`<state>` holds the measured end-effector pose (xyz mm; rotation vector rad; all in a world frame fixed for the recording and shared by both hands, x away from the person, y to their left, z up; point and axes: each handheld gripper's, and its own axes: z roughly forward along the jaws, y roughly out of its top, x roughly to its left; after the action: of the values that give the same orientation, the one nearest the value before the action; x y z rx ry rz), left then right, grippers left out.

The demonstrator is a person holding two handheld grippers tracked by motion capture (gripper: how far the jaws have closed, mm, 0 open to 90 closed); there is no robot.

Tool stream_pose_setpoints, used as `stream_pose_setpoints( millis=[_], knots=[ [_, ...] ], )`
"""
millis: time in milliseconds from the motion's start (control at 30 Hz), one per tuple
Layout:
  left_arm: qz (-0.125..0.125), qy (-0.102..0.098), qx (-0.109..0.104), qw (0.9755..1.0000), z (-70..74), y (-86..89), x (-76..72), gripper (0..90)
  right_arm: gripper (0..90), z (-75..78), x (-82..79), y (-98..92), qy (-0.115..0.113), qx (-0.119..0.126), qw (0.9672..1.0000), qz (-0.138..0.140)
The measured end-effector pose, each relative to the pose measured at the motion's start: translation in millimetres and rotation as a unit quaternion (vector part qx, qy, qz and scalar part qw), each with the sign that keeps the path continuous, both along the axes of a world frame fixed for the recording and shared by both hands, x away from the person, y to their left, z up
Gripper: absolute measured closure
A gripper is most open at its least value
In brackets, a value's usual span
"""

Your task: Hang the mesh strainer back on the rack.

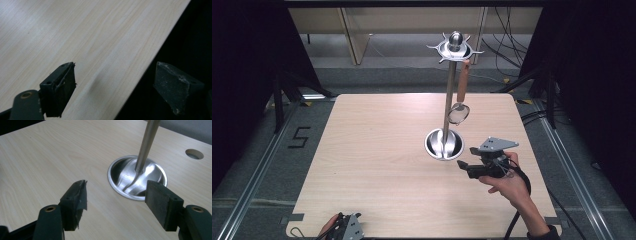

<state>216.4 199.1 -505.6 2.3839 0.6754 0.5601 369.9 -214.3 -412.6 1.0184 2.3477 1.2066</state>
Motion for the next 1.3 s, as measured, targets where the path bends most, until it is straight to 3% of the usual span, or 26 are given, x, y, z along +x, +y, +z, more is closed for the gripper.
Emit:
stream_pose_setpoints(
  millis=[33, 100, 267, 500, 700, 767, 800, 833, 967, 1067, 1300],
  knots=[
    [0.000, 0.000, 0.001, 1.0000, 0.0, 0.1, 0.1, 16.8, 34.6, -2.7, 1.2, 0.0, -0.011, -0.001, 0.9999, 0.002],
    [-0.001, 0.001, -0.001, 1.0000, 0.0, 0.1, 0.1, 16.8, 34.6, -4.2, -0.3, 1.7, -0.003, 0.000, 1.0000, 0.004],
    [-0.001, 0.002, 0.001, 1.0000, 0.2, 0.1, -0.1, 16.8, 34.5, -7.9, 0.0, 3.1, -0.009, -0.008, 0.9998, 0.015],
    [0.000, 0.000, -0.001, 1.0000, -0.1, 0.2, 0.0, 16.8, 33.9, -24.1, -2.2, 9.0, 0.005, -0.023, 0.9995, 0.022],
    [0.001, 0.000, -0.002, 1.0000, 0.2, 0.3, -0.3, 16.8, 33.5, -29.2, -5.1, 9.8, 0.004, -0.022, 0.9995, 0.024],
    [-0.001, 0.001, -0.001, 1.0000, -0.1, 0.2, -0.1, 16.8, 33.2, -31.5, -5.3, 9.8, -0.002, -0.024, 0.9991, 0.036],
    [0.000, 0.001, 0.001, 1.0000, -0.1, 0.1, -0.1, 16.8, 33.0, -32.3, -7.9, 9.6, 0.006, -0.023, 0.9992, 0.033],
    [0.001, 0.000, 0.001, 1.0000, -0.1, 0.1, -0.1, 16.8, 32.9, -33.2, -8.7, 9.7, -0.002, -0.023, 0.9992, 0.032],
    [0.001, -0.001, -0.001, 1.0000, 0.1, 0.3, -0.2, 16.8, 32.6, -35.9, -9.5, 9.7, 0.003, -0.023, 0.9988, 0.044],
    [0.000, 0.001, 0.001, 1.0000, 0.1, 0.2, -0.2, 16.8, 32.5, -39.6, -12.2, 9.7, 0.006, -0.020, 0.9992, 0.035],
    [0.002, -0.001, -0.002, 1.0000, 0.0, 0.2, -0.4, 16.8, 31.7, -49.4, -17.4, 11.6, 0.013, -0.025, 0.9987, 0.042]
  ],
)
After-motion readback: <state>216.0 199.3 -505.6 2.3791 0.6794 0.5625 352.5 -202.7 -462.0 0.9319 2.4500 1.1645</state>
